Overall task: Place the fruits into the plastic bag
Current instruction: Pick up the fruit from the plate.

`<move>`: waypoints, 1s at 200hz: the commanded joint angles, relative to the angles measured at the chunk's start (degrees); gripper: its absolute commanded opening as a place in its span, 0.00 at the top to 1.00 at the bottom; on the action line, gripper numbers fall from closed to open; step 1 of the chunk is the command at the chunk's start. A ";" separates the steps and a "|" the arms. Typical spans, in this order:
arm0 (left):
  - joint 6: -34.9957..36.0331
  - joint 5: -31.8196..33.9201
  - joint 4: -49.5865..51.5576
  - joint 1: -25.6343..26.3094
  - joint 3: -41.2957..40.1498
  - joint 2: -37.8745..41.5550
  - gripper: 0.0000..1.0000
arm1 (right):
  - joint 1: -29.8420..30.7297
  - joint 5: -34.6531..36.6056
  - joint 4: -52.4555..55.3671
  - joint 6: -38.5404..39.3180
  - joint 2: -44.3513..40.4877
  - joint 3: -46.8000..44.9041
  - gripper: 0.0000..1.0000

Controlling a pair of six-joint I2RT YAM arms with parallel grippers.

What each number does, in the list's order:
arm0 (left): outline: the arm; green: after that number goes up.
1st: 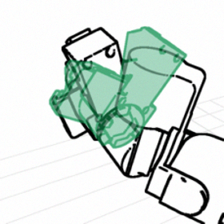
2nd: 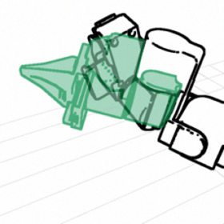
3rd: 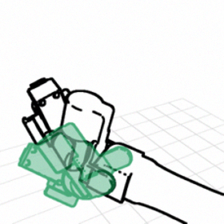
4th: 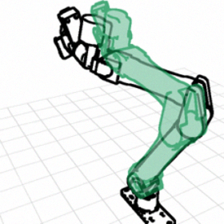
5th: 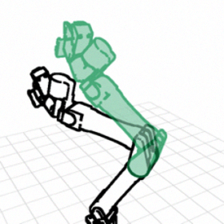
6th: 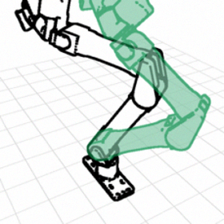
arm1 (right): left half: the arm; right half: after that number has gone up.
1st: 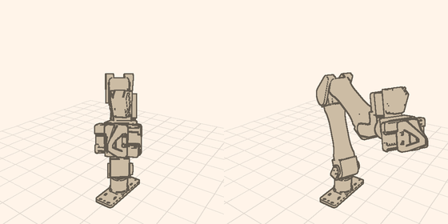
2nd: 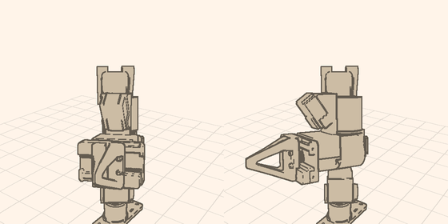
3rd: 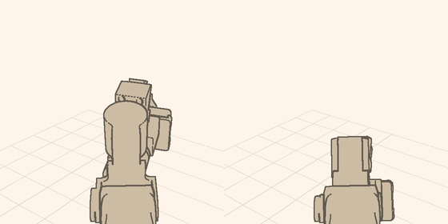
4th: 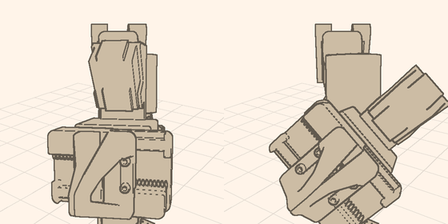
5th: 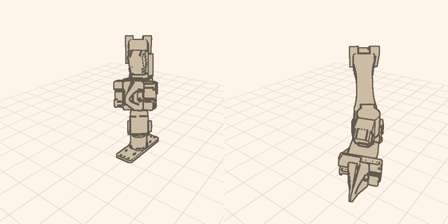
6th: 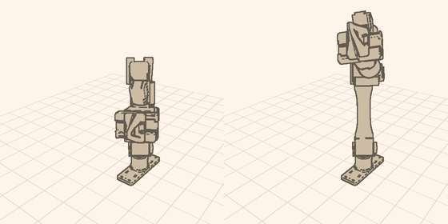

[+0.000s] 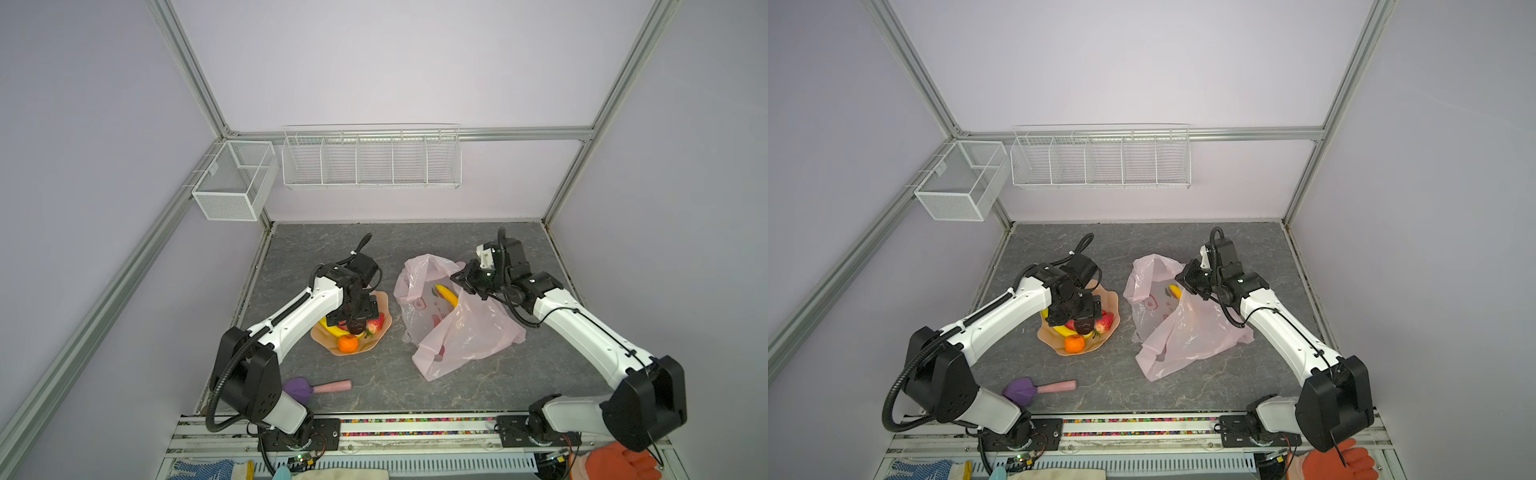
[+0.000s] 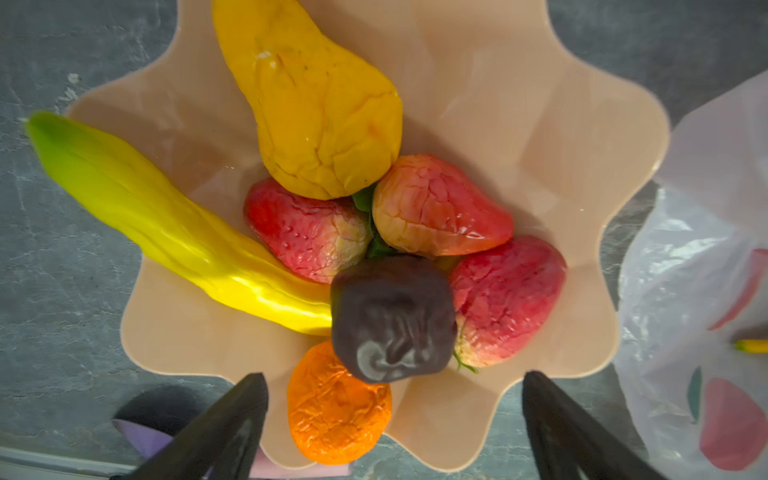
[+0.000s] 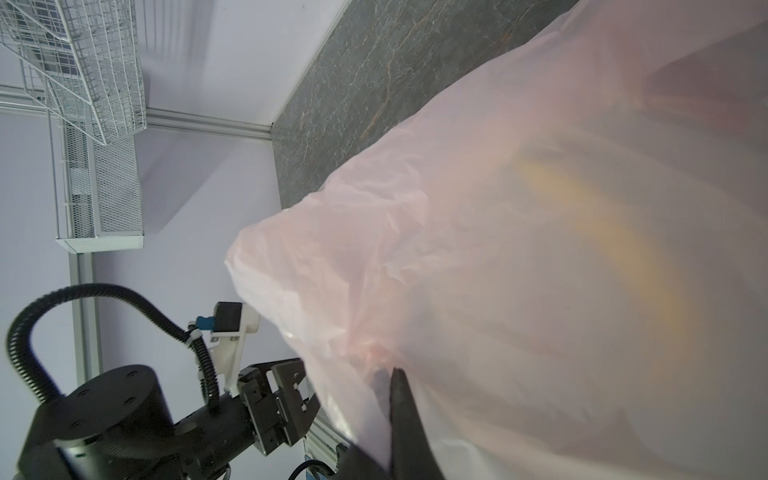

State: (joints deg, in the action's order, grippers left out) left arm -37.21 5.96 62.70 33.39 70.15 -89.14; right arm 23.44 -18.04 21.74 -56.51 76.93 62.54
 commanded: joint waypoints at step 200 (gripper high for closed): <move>1.19 1.34 5.65 -1.04 7.86 2.11 0.65 | -0.15 0.49 2.08 1.49 -1.35 1.70 0.93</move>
State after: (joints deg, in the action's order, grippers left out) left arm -37.34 6.04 63.79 32.62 72.16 -91.13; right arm 23.44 -18.02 22.72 -55.44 76.93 62.81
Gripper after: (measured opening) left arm 0.528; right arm 0.067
